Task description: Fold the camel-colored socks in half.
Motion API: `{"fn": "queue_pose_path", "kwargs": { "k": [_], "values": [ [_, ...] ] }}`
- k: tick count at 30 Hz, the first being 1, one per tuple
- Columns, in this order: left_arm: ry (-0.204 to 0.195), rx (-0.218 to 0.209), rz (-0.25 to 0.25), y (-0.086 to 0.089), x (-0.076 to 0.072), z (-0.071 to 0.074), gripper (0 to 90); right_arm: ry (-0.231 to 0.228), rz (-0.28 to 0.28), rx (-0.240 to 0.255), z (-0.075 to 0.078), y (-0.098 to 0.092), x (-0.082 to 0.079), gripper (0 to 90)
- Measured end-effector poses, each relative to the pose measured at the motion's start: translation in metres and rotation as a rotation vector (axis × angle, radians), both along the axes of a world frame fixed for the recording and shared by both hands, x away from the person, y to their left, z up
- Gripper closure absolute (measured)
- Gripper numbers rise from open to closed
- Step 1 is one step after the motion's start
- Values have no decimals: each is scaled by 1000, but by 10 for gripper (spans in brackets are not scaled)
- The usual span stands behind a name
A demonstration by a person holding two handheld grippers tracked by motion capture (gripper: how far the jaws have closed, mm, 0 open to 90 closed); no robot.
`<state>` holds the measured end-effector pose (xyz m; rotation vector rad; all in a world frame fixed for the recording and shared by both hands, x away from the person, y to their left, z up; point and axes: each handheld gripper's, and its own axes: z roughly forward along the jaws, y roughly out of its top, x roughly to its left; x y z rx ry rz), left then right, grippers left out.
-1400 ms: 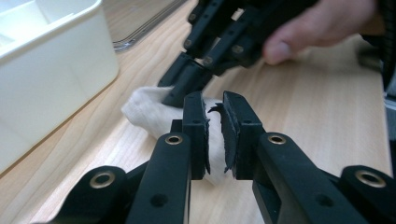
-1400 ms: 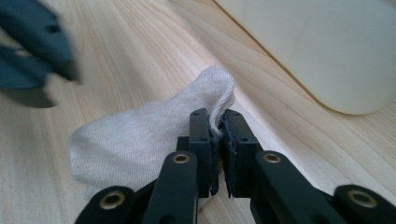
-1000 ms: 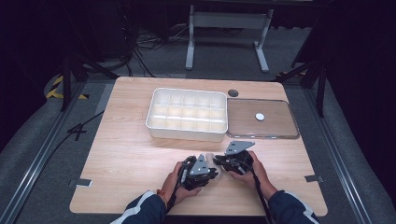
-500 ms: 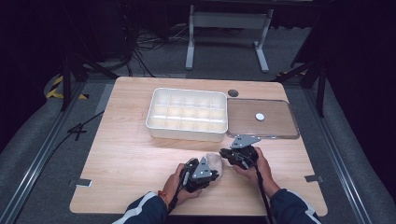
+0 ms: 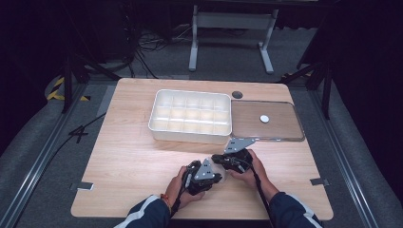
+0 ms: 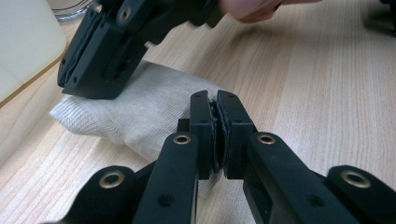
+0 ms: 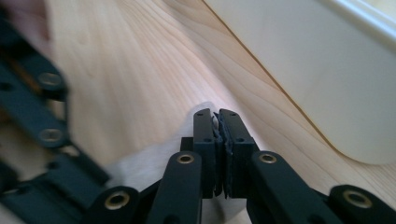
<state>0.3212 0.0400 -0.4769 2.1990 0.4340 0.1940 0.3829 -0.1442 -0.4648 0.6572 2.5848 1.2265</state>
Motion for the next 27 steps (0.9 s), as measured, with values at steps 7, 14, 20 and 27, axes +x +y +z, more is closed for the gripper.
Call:
{"fn": "queue_pose_path", "kwargs": {
  "k": [7, 14, 20, 27],
  "values": [
    [-2, 3, -5, 0, 0, 0, 857, -5, -72, -69, -10, 0, 10, 877],
    [-2, -3, -10, 0, 1, 0, 858, -29, -70, 48, 8, -11, 9, 868],
    [-2, -3, -5, 0, 1, -1, 858, -40, 8, 35, 21, -18, -6, 867],
    [-7, 2, -7, -1, 0, 0, 860, -18, 44, -22, 23, -21, -11, 867]
  ]
}}
